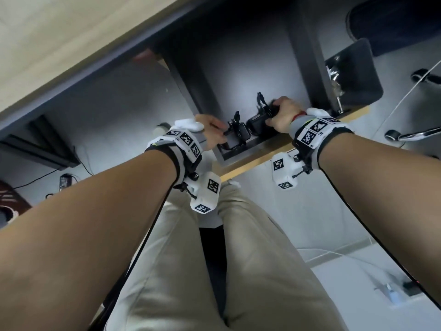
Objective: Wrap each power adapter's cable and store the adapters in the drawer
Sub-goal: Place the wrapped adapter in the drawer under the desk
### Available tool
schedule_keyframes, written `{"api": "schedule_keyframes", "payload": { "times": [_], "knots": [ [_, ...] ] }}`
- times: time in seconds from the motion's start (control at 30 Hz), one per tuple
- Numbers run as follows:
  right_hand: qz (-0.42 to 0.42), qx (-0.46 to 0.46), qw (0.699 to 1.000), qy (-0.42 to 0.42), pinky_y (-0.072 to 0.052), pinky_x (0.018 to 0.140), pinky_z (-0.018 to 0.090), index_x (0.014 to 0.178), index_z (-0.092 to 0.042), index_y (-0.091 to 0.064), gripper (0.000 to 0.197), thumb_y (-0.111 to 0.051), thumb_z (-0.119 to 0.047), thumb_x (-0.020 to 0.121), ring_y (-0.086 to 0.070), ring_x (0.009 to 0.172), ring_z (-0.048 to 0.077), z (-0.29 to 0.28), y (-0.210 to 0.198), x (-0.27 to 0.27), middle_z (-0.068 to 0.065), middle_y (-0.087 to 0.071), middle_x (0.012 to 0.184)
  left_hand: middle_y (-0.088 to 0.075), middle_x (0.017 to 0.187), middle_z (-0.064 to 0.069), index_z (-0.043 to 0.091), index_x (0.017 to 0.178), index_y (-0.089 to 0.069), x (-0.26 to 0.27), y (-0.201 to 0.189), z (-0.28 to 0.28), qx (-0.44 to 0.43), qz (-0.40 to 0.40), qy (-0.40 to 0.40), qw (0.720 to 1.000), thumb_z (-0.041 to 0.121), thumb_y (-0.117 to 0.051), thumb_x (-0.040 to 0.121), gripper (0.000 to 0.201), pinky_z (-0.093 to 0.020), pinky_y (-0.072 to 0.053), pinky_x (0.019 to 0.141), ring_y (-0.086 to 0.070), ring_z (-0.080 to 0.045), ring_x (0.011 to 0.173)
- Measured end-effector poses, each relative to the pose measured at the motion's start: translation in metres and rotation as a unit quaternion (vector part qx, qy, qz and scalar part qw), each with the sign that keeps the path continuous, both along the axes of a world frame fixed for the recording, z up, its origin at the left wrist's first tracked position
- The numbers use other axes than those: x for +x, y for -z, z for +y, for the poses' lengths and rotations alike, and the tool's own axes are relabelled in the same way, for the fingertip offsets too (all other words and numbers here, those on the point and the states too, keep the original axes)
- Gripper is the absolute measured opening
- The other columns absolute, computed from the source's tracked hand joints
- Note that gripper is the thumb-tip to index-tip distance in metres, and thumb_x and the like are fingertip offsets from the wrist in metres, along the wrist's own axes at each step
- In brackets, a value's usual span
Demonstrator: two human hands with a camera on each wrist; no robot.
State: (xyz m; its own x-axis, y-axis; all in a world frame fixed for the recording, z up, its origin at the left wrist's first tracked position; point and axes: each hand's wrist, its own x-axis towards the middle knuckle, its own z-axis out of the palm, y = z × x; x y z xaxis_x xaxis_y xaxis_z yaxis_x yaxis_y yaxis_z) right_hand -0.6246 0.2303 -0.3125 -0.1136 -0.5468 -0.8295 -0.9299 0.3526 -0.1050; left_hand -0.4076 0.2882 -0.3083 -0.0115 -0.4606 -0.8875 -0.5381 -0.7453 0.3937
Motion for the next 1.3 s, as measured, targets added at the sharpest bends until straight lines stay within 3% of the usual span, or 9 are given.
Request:
{"api": "schedule_keyframes", "payload": {
  "times": [0.13, 0.37, 0.53, 0.63, 0.77, 0.87, 1.0, 1.17, 1.3],
  "knots": [
    [0.031, -0.003, 0.999, -0.035, -0.045, 0.098, 0.033, 0.134, -0.008, -0.052, 0.054, -0.071, -0.025, 0.087, -0.057, 0.121, 0.03, 0.0, 0.005, 0.006, 0.012, -0.059, 0.132, -0.068, 0.06, 0.016, 0.026, 0.083, -0.066, 0.004, 0.006, 0.002, 0.006, -0.001, -0.005, 1.0, 0.004, -0.078, 0.079, 0.026, -0.01, -0.047, 0.052, -0.066, 0.002, 0.055],
    [0.061, 0.021, 0.997, -0.039, -0.048, 0.099, 0.043, 0.135, -0.02, -0.044, 0.073, -0.074, -0.04, 0.072, -0.059, 0.113, 0.036, -0.002, -0.008, 0.011, 0.01, -0.048, 0.133, -0.074, 0.089, 0.004, 0.039, 0.076, -0.065, -0.005, -0.006, 0.001, -0.005, -0.029, 0.013, 0.999, 0.025, -0.088, 0.067, 0.028, -0.032, -0.06, 0.08, -0.072, -0.016, 0.08],
    [-0.033, -0.033, 0.999, 0.01, -0.048, 0.096, 0.034, 0.123, -0.011, -0.061, 0.042, -0.068, -0.029, 0.085, -0.058, 0.116, 0.031, -0.018, -0.056, 0.02, 0.011, -0.061, 0.124, -0.071, 0.08, 0.006, 0.032, 0.073, -0.068, -0.002, -0.049, -0.016, -0.047, -0.017, -0.004, 0.999, 0.029, -0.081, 0.076, 0.015, -0.023, -0.056, 0.066, -0.068, -0.011, 0.069],
    [-0.096, -0.055, 0.992, 0.059, -0.048, 0.097, 0.03, 0.107, -0.023, -0.069, 0.025, -0.069, -0.032, 0.084, -0.061, 0.113, 0.025, -0.021, -0.09, 0.034, 0.002, -0.068, 0.118, -0.071, 0.077, 0.002, 0.027, 0.077, -0.069, -0.001, -0.077, -0.023, -0.06, -0.014, -0.033, 0.998, 0.028, -0.078, 0.08, 0.01, -0.026, -0.056, 0.063, -0.066, -0.013, 0.067],
    [-0.151, -0.069, 0.979, 0.116, -0.058, 0.086, 0.036, 0.072, -0.025, -0.067, 0.003, -0.067, -0.025, 0.075, -0.071, 0.086, 0.022, -0.028, -0.139, 0.057, 0.0, -0.074, 0.087, -0.067, 0.073, -0.002, 0.011, 0.092, -0.07, 0.007, -0.127, -0.032, -0.085, 0.026, -0.083, 0.993, 0.017, -0.068, 0.089, 0.007, -0.02, -0.049, 0.051, -0.06, -0.014, 0.062],
    [-0.197, -0.083, 0.969, 0.12, -0.058, 0.058, 0.029, 0.073, -0.022, -0.068, 0.008, -0.062, -0.018, 0.075, -0.072, 0.064, 0.018, -0.042, -0.195, 0.087, 0.0, -0.073, 0.077, -0.063, 0.069, 0.0, 0.013, 0.086, -0.065, 0.037, -0.184, -0.041, -0.13, 0.034, -0.121, 0.983, 0.014, -0.063, 0.093, 0.008, -0.016, -0.044, 0.044, -0.055, -0.01, 0.055],
    [-0.248, -0.115, 0.957, 0.102, -0.043, 0.04, 0.017, 0.082, -0.017, -0.066, 0.007, -0.06, -0.017, 0.086, -0.063, 0.044, 0.009, -0.063, -0.254, 0.135, -0.001, -0.068, 0.073, -0.063, 0.069, 0.001, 0.019, 0.076, -0.061, 0.087, -0.235, -0.051, -0.18, 0.026, -0.173, 0.968, 0.015, -0.062, 0.094, 0.018, -0.017, -0.041, 0.04, -0.054, -0.009, 0.05],
    [-0.3, -0.123, 0.943, 0.073, -0.037, 0.035, 0.016, 0.09, -0.01, -0.059, 0.009, -0.052, -0.015, 0.093, -0.056, 0.04, 0.011, -0.093, -0.302, 0.199, 0.001, -0.063, 0.074, -0.061, 0.069, -0.002, 0.014, 0.084, -0.061, 0.158, -0.274, -0.063, -0.189, 0.018, -0.243, 0.951, 0.016, -0.062, 0.093, 0.009, -0.021, -0.04, 0.044, -0.052, -0.013, 0.052],
    [-0.313, -0.127, 0.94, 0.051, -0.044, 0.042, 0.02, 0.083, -0.016, -0.061, 0.008, -0.056, -0.017, 0.089, -0.064, 0.048, 0.016, -0.115, -0.322, 0.268, 0.004, -0.068, 0.077, -0.057, 0.068, -0.005, 0.02, 0.08, -0.06, 0.237, -0.279, -0.072, -0.211, -0.031, -0.289, 0.933, 0.017, -0.061, 0.093, 0.013, -0.023, -0.038, 0.048, -0.049, -0.021, 0.058]
  ]
}}
